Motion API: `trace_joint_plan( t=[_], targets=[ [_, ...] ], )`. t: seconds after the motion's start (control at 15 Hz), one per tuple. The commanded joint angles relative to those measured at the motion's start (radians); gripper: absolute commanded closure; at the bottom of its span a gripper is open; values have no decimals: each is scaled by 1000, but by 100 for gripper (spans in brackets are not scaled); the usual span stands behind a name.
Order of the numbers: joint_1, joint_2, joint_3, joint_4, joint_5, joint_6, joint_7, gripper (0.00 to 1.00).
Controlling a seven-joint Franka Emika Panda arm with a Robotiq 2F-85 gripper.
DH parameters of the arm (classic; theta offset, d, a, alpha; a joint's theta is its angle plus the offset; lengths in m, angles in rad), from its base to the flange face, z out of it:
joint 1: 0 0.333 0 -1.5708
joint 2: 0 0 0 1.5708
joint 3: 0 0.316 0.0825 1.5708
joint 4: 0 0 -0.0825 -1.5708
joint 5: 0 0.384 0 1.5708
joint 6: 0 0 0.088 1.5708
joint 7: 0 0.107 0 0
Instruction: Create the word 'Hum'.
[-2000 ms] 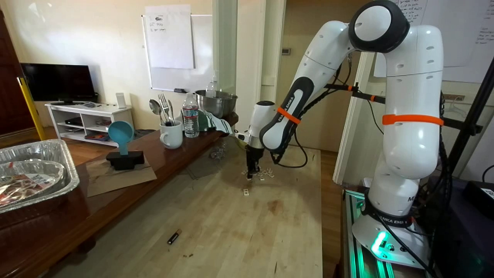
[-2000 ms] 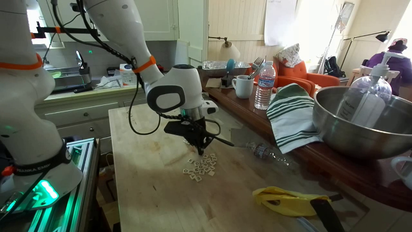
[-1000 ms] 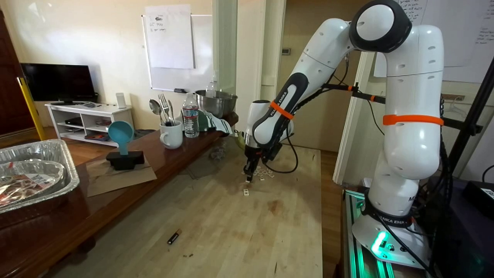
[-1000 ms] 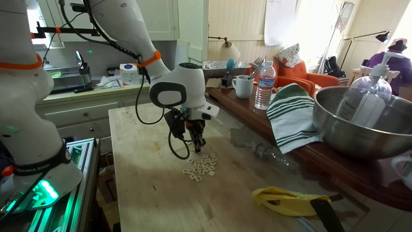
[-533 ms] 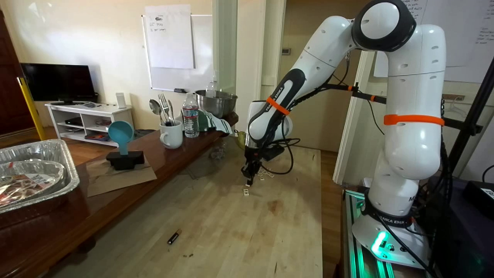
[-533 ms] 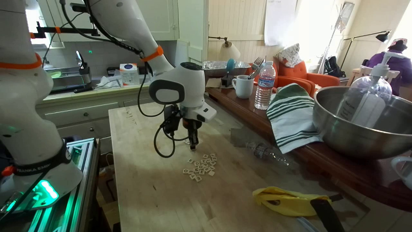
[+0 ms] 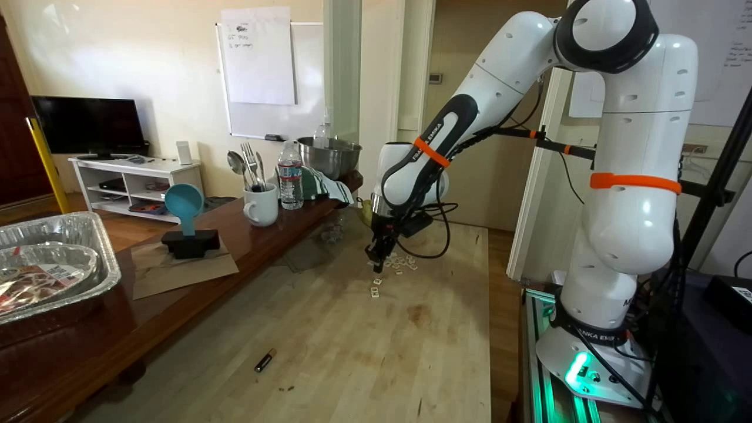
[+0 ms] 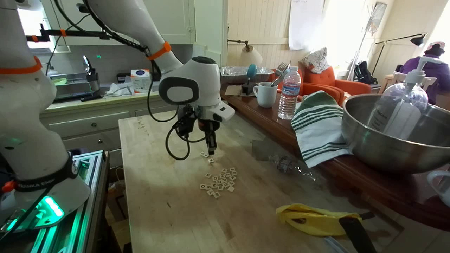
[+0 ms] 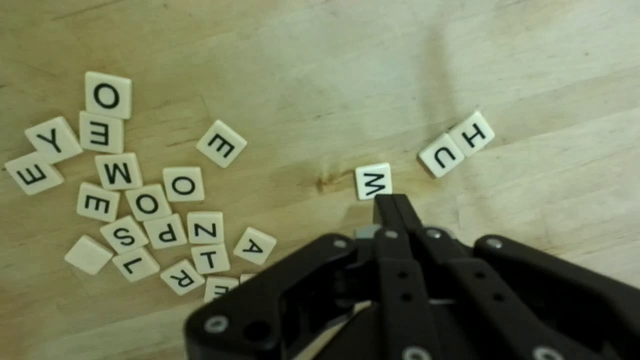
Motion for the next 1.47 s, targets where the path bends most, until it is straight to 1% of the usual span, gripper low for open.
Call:
trace_joint_plan(
  t=[0.0, 0.13, 0.27, 0.47, 0.67, 0.87, 1.13, 1.4],
  targets=[
    [22, -24, -26, -13, -98, -21, -22, 100],
    [22, -9, -32, -5, -162, -25, -69, 100],
    [18, 6, -34, 0, -201, -15, -129, 100],
    [13, 29, -32, 4, -225, 7, -224, 100],
    [6, 51, -25, 9, -218, 20, -321, 100],
    [2, 76, -25, 18, -231, 25, -382, 100],
    [0, 102, -27, 26, -260, 31, -414, 100],
    [-4, 118, -20, 32, -263, 35, -434, 100]
  ],
)
